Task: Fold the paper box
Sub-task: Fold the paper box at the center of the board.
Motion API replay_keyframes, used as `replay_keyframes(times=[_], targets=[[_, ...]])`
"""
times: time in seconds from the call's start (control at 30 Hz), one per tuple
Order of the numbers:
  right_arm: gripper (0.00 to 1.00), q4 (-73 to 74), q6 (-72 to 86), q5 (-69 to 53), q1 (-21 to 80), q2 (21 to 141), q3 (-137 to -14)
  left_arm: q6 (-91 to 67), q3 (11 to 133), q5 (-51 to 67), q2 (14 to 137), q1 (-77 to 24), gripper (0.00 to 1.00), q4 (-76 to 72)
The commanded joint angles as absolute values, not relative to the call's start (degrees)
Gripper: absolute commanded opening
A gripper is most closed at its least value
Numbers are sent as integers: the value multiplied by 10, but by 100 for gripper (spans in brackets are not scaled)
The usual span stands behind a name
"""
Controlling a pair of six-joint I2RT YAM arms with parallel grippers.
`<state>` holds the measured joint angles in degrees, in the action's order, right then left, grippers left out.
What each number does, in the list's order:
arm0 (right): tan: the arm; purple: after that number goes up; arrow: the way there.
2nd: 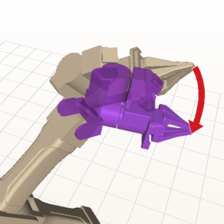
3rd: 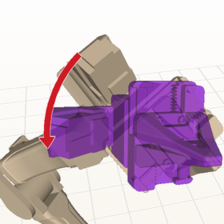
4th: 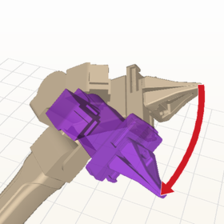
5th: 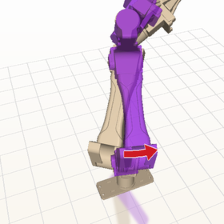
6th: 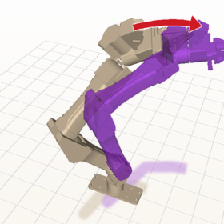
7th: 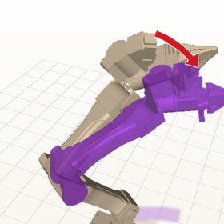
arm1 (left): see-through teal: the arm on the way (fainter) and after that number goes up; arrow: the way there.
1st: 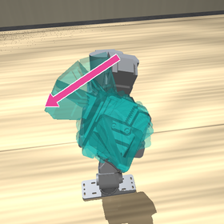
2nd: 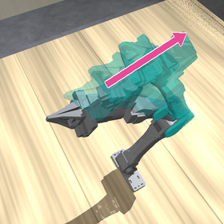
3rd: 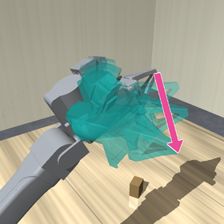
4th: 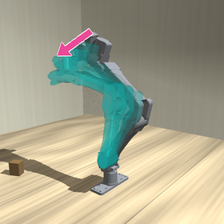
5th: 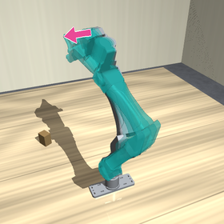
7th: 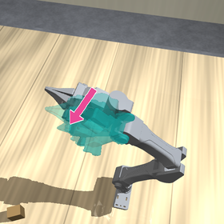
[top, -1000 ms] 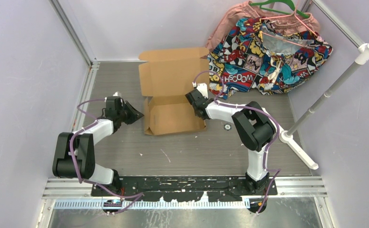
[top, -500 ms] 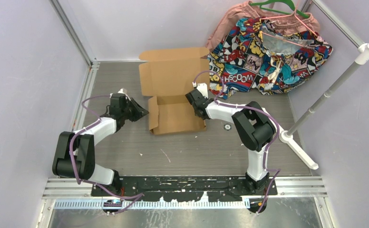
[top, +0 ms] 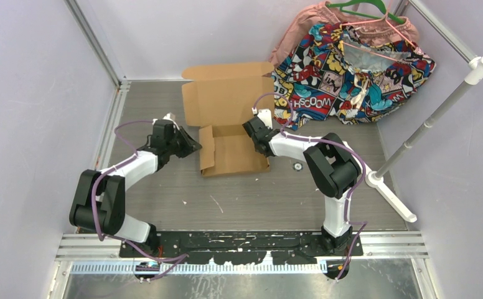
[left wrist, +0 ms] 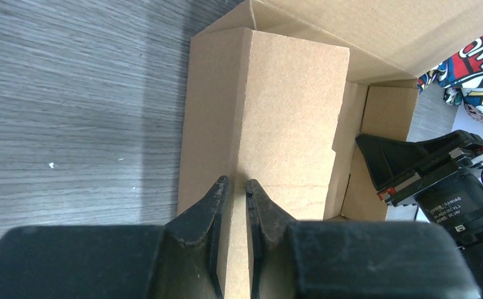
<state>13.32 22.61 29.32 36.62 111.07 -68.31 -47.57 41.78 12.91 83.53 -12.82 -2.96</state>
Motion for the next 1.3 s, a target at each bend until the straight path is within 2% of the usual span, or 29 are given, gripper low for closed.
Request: replay_keyframes(times=[0.0,0.5,0.63,1.27], targets=[[1,164,237,250,366,1164,-658,-459,455,114,847,-146,16,-16],[1,160,239,244,365,1166,-657,-389,533,44,877,-193,19,126],[1,161,240,243,365,1168,-659,-379,538,41,873,-203,24,131],[1,163,238,239,365,1172,-664,-351,548,52,842,-219,35,175]])
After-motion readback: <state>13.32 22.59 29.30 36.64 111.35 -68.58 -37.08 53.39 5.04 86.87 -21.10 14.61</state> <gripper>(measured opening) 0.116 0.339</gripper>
